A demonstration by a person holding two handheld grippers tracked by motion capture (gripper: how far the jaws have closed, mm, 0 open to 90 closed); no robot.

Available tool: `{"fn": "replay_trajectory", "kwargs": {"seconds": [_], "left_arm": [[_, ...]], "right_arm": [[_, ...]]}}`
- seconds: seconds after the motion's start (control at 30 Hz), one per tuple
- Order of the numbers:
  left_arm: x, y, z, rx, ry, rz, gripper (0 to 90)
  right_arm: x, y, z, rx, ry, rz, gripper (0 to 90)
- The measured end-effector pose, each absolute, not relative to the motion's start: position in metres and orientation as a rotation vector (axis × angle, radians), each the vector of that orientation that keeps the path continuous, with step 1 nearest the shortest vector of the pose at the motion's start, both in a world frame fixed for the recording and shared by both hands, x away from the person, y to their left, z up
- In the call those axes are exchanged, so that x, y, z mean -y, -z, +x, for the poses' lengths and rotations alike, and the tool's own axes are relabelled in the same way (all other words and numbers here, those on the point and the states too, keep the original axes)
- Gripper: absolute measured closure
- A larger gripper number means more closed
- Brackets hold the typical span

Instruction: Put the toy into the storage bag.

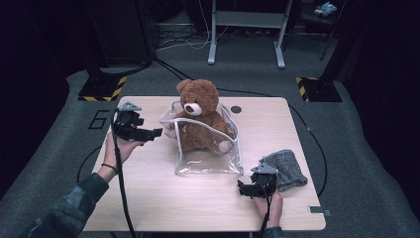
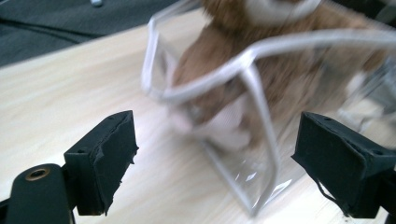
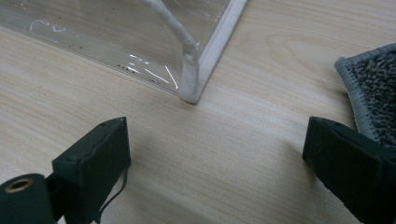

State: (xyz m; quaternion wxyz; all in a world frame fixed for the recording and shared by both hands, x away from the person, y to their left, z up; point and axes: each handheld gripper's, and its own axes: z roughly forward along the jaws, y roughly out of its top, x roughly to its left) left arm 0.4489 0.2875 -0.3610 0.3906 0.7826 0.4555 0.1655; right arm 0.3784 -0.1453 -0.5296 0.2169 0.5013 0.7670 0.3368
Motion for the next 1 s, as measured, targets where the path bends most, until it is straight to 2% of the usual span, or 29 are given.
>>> {"fn": "replay_trajectory", "kwargs": {"seconds": [0.2, 0.33, 0.6, 0.77, 1.0], "left_arm": [[-0.305, 0.405, 0.433, -1.204, -0.402, 2.022, 12.0], [-0.313, 0.446, 0.424, -1.287, -0.333, 2.004, 10.7], [-0.322, 0.517, 0.408, -1.340, -0.337, 2.063, 8.0], [-0.320, 0.528, 0.399, -1.231, -0.519, 2.096, 4.7], [-0.320, 0.531, 0.397, -1.242, -0.536, 2.047, 3.1]], "right_arm": [[0.145, 0.530, 0.378, -2.120, -0.933, 1.392, 6.9], [0.145, 0.530, 0.378, -2.123, -0.935, 1.391, 6.9], [0.144, 0.530, 0.378, -2.125, -0.939, 1.405, 6.5], [0.143, 0.530, 0.378, -2.119, -0.924, 1.404, 4.8], [0.143, 0.530, 0.380, -2.129, -0.900, 1.407, 0.0]]}}
